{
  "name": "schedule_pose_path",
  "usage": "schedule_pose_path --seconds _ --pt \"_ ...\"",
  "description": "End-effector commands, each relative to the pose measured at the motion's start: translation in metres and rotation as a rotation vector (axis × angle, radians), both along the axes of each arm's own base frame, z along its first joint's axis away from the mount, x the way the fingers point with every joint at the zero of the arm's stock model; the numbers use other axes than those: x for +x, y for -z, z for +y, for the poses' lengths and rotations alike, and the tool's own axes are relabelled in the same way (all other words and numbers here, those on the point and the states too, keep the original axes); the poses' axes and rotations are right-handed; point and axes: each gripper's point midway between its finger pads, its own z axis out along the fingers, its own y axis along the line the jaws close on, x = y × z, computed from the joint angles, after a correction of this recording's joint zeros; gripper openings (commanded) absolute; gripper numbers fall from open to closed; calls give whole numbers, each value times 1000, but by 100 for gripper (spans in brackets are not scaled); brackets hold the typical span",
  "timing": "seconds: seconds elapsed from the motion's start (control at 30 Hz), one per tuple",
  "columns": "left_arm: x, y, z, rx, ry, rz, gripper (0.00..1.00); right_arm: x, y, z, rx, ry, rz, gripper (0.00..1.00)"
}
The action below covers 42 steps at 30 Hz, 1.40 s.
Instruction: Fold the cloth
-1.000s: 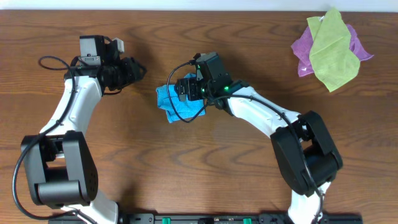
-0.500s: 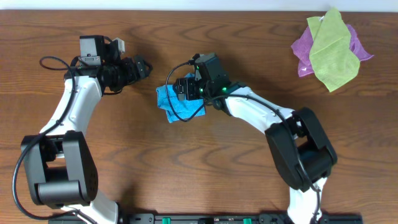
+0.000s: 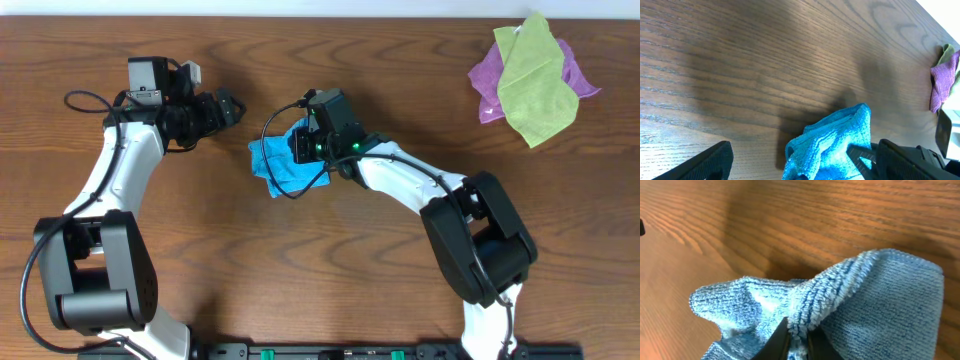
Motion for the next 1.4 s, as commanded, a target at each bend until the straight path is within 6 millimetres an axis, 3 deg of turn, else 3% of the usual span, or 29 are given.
schedule_pose_path --seconds 0.0,0.2,0.47,0.7,1.1,1.23,1.37 --pt "5 -19 0 -2 5 -45 93 6 -24 19 44 -30 -43 6" --pt "5 -19 0 -2 5 -45 93 14 -46 33 60 -29 -101 6" --pt "5 -19 0 -2 5 -45 93 10 -49 41 61 -42 -109 8" --pt "5 -19 0 -2 5 -45 92 -5 -49 58 67 -79 -108 17" --pt "5 -19 0 -2 6 -46 92 -28 -52 84 85 -133 -110 24" --pt "5 -19 0 -1 5 -46 92 -37 -53 91 98 -159 -98 43" --pt "6 -18 3 11 0 -49 92 -44 -53 97 105 -177 -91 47"
